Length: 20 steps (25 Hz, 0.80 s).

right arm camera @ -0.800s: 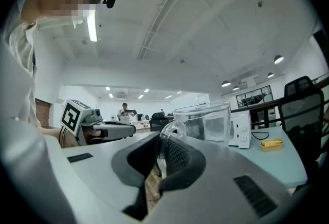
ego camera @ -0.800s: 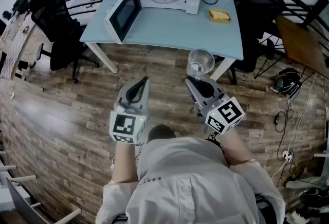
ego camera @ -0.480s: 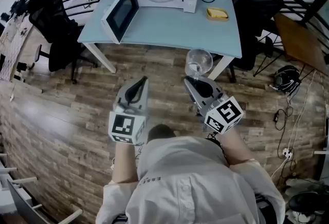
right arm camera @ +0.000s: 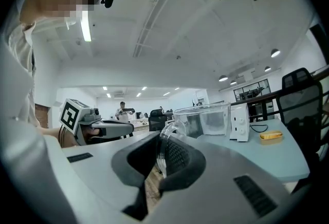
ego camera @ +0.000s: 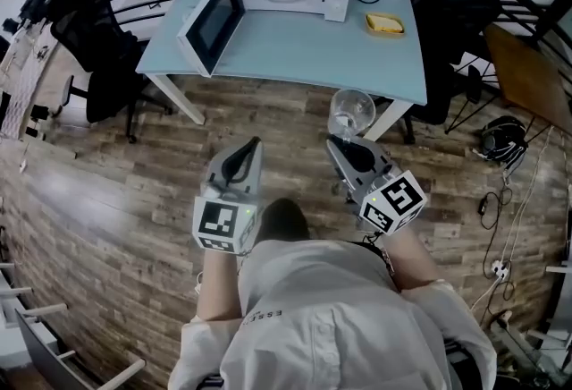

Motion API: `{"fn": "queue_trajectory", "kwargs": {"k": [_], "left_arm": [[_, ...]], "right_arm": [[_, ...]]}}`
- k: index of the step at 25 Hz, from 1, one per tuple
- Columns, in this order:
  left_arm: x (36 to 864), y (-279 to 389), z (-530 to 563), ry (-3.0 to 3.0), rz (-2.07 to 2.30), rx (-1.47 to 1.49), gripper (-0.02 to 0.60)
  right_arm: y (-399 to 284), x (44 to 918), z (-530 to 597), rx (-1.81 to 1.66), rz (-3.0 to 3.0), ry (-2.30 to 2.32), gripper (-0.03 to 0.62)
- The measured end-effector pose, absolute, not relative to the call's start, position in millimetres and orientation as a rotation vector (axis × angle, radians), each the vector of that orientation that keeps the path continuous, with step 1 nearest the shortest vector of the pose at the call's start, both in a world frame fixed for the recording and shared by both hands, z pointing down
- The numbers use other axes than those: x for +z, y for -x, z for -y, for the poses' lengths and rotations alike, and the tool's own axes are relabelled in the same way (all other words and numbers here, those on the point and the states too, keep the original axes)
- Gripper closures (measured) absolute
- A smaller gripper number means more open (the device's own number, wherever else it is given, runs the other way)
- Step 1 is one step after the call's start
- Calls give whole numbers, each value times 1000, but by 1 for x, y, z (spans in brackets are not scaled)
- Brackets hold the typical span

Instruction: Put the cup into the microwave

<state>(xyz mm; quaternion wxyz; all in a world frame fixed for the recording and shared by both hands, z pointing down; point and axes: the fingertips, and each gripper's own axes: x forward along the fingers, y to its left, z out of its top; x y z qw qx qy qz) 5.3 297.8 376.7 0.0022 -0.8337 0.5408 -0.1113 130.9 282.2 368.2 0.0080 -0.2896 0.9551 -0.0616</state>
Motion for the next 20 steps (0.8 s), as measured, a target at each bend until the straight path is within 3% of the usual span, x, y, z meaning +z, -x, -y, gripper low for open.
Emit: {"fn": "queue_trajectory", "kwargs": {"k": [9,20], "left_arm": [[386,18,-228,2644,-1682,-344,580],[377,80,-56,2738,-1543,-309,580]], "right_arm": [[-100,382,-216,-229,-3011,904,576],[-29,371,-53,-254,-2981,1033,575]]}}
